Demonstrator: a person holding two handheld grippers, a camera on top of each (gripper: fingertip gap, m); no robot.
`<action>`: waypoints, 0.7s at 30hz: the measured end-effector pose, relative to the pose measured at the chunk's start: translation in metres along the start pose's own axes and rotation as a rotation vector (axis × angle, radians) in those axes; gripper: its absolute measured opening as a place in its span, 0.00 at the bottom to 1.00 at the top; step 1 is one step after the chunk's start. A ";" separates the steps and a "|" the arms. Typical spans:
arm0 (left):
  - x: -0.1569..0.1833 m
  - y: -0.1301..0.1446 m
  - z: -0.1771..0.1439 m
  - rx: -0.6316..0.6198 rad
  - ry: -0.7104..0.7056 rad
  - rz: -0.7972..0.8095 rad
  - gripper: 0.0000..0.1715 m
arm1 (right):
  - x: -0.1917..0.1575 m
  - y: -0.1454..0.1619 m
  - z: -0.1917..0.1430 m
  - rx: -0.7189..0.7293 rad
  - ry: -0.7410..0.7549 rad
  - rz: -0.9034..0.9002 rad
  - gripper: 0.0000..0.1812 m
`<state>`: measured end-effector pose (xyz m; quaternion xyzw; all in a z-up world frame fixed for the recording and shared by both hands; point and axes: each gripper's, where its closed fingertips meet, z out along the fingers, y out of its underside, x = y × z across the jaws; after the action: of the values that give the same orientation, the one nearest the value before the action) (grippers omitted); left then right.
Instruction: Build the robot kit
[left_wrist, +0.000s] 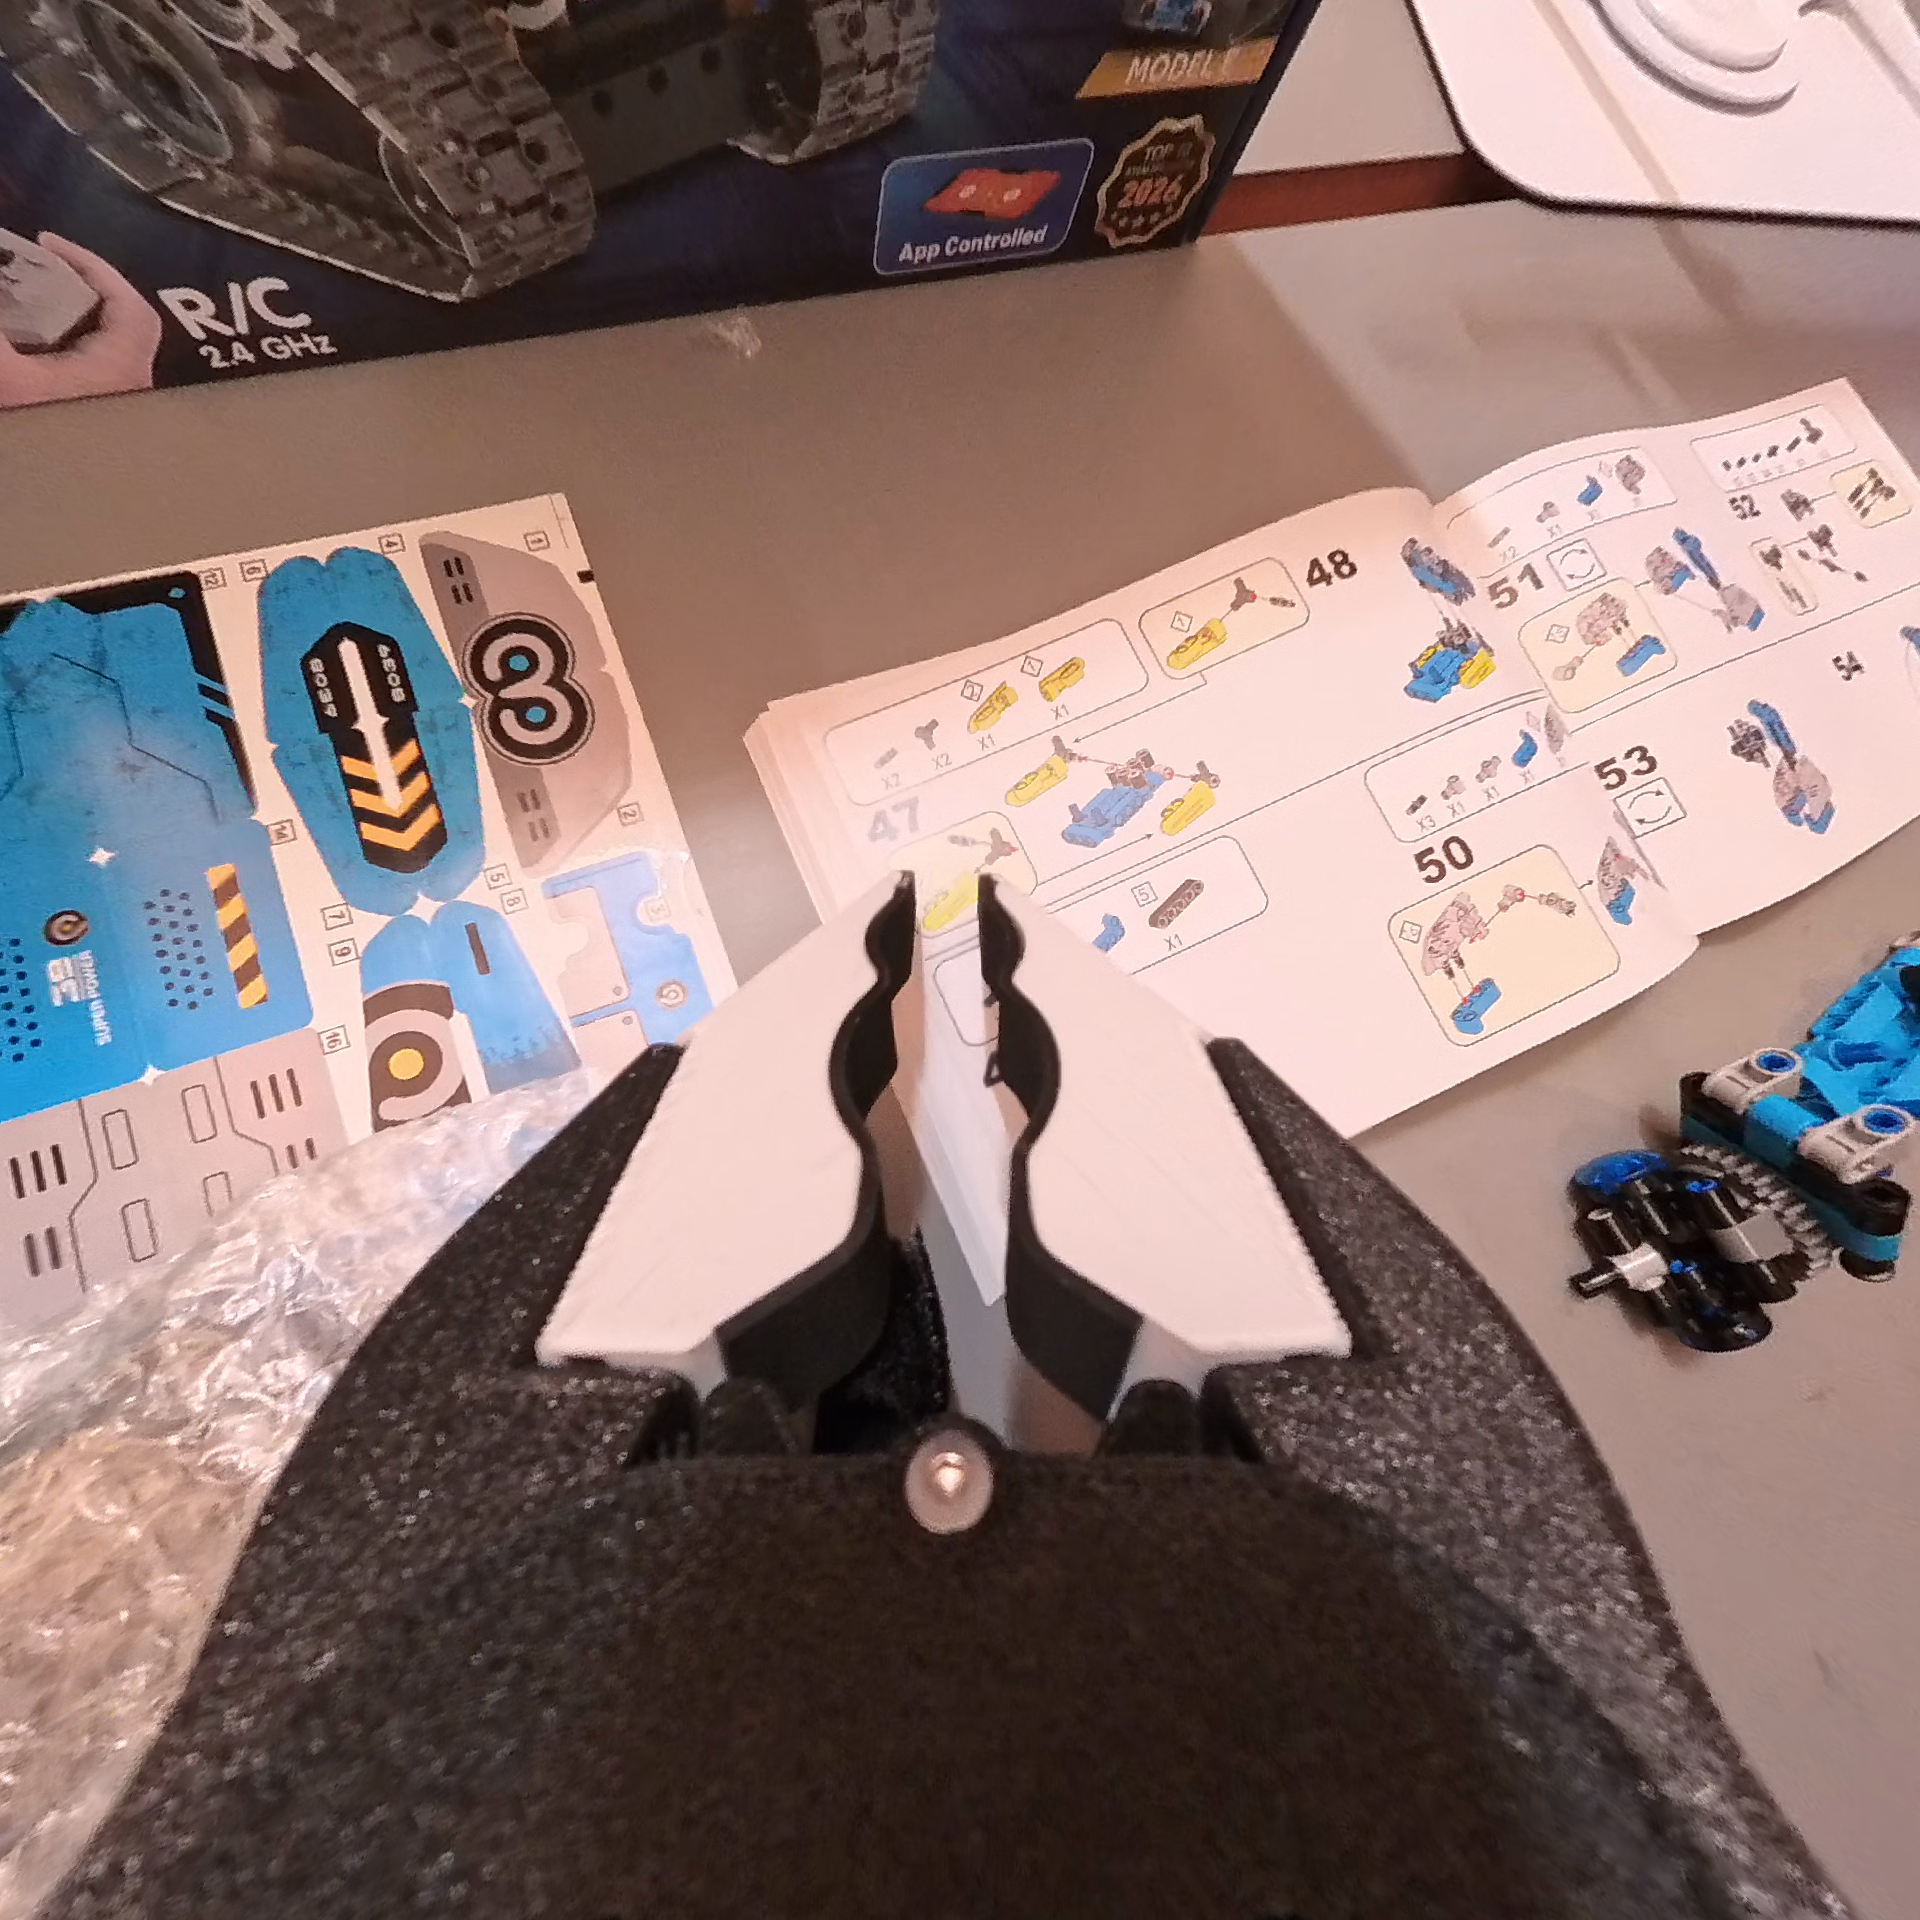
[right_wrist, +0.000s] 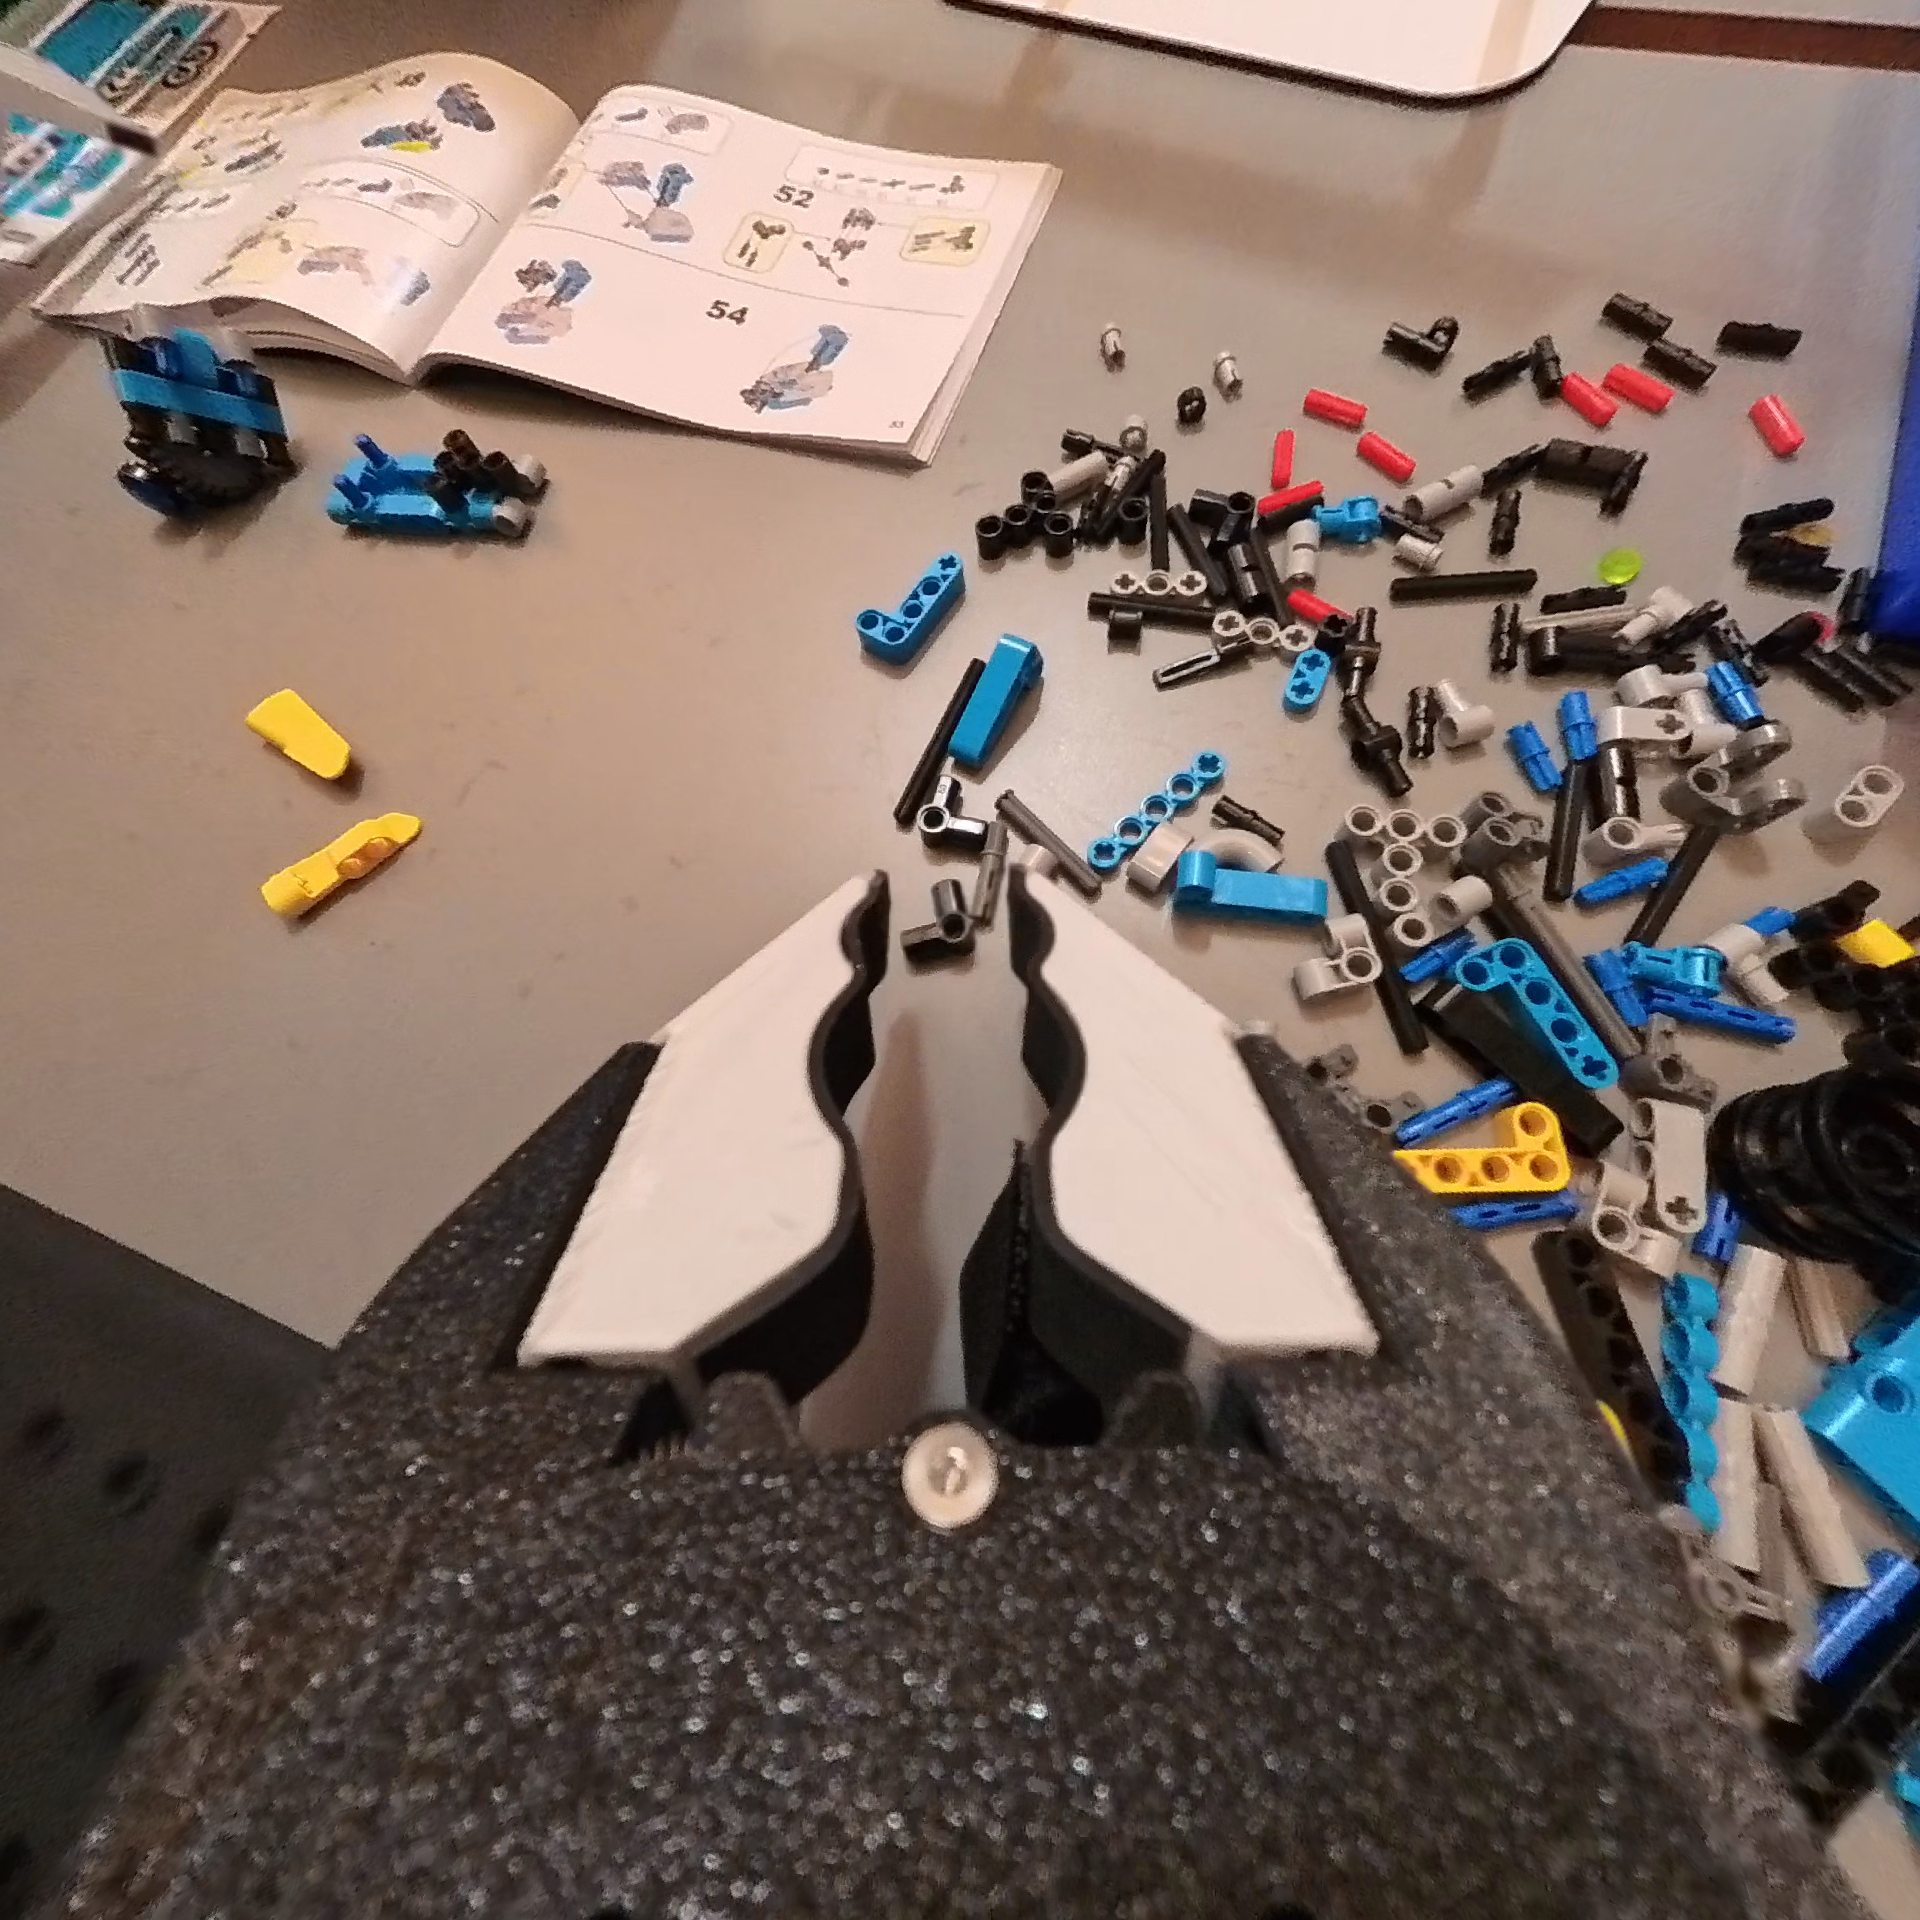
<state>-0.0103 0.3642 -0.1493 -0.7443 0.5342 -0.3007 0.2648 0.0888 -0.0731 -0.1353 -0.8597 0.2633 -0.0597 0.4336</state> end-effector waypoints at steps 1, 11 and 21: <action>0.000 -0.001 -0.001 0.007 0.006 -0.007 0.07 | 0.003 0.000 0.000 -0.005 0.009 0.000 0.12; 0.000 0.000 0.000 0.001 -0.002 -0.003 0.07 | 0.035 0.008 -0.006 -0.068 0.094 -0.018 0.11; -0.005 0.001 -0.003 -0.003 -0.028 0.016 0.07 | 0.055 0.008 -0.007 -0.131 0.159 -0.100 0.11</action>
<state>-0.0147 0.3679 -0.1490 -0.7446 0.5368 -0.2873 0.2736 0.1300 -0.1092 -0.1443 -0.8908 0.2570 -0.1319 0.3507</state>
